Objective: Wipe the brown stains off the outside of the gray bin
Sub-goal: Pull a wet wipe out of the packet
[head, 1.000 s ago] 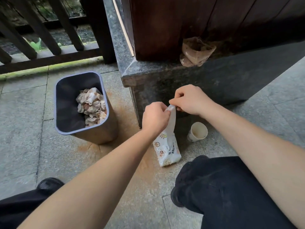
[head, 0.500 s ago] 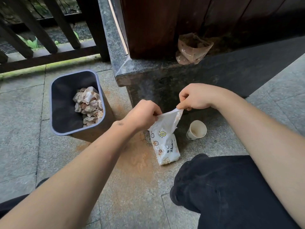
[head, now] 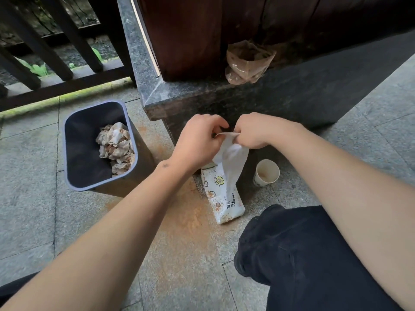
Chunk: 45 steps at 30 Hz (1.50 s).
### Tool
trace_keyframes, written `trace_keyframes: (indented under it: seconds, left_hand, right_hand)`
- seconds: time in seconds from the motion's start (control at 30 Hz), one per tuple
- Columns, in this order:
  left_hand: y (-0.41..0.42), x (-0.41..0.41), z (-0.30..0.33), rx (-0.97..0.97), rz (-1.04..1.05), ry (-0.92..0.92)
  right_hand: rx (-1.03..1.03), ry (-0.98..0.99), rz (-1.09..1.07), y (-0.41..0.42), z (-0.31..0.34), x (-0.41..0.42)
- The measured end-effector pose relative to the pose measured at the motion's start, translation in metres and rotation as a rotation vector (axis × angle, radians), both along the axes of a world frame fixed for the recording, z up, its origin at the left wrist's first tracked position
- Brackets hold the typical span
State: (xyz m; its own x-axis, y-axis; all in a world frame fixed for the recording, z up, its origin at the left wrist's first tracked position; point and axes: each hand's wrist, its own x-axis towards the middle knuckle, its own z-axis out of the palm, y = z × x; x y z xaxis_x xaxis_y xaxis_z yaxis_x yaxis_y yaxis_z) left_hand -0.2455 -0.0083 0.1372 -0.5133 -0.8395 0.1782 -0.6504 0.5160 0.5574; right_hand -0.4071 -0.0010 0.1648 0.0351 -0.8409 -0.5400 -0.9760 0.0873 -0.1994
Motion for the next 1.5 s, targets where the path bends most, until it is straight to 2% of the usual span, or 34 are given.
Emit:
trace_keyframes:
  seconds: [0.1, 0.17, 0.23, 0.27, 0.33, 0.4, 0.5, 0.6, 0.67, 0.8, 1.03, 1.2, 1.37, 1.5]
  left_hand:
    - [0.012, 0.014, -0.014, 0.214, 0.359, 0.283]
    - [0.03, 0.023, -0.029, 0.422, 0.659, 0.497]
    - [0.049, 0.026, -0.045, 0.654, 0.844, 0.7]
    - [0.059, 0.025, -0.053, 0.753, 0.86, 0.725]
    - [0.077, 0.018, -0.067, 0.907, 0.778, 0.625]
    - [0.081, 0.005, -0.08, 1.002, 0.704, 0.539]
    - [0.066, -0.017, -0.089, 1.11, 0.596, 0.536]
    - [0.055, -0.036, -0.096, 1.103, 0.567, 0.552]
    - [0.055, -0.04, -0.102, 1.166, 0.57, 0.598]
    - [0.054, -0.047, -0.114, 1.209, 0.516, 0.417]
    - [0.035, -0.055, -0.133, 1.089, 0.694, 0.435]
    - [0.037, -0.045, -0.142, 0.901, 0.599, 0.305]
    - [0.032, -0.026, -0.14, 0.804, 0.398, 0.524]
    - [0.012, -0.02, -0.13, 0.853, 0.269, 0.512]
  right_hand:
    - [0.053, -0.068, 0.0, 0.0, 0.004, -0.013]
    - [0.116, -0.156, -0.016, 0.002, 0.006, -0.018]
    - [0.221, -0.271, -0.075, 0.003, 0.006, -0.021]
    - [0.264, -0.313, -0.104, 0.004, 0.004, -0.022]
    - [0.31, -0.363, -0.149, 0.004, 0.0, -0.022]
    - [0.346, -0.4, -0.173, 0.004, -0.003, -0.019]
    - [0.371, -0.419, -0.176, 0.002, -0.005, -0.013]
    - [0.268, -0.401, -0.219, -0.003, -0.005, -0.013]
    - [0.227, -0.406, -0.247, -0.007, -0.005, -0.016]
    - [0.218, -0.357, -0.212, -0.01, -0.006, -0.016]
    - [0.221, -0.338, -0.21, -0.012, -0.006, -0.01]
    - [0.154, -0.247, -0.219, -0.017, -0.001, -0.016]
    - [0.162, -0.276, -0.201, -0.015, 0.006, -0.018]
    - [0.175, -0.274, -0.132, -0.011, 0.008, -0.013]
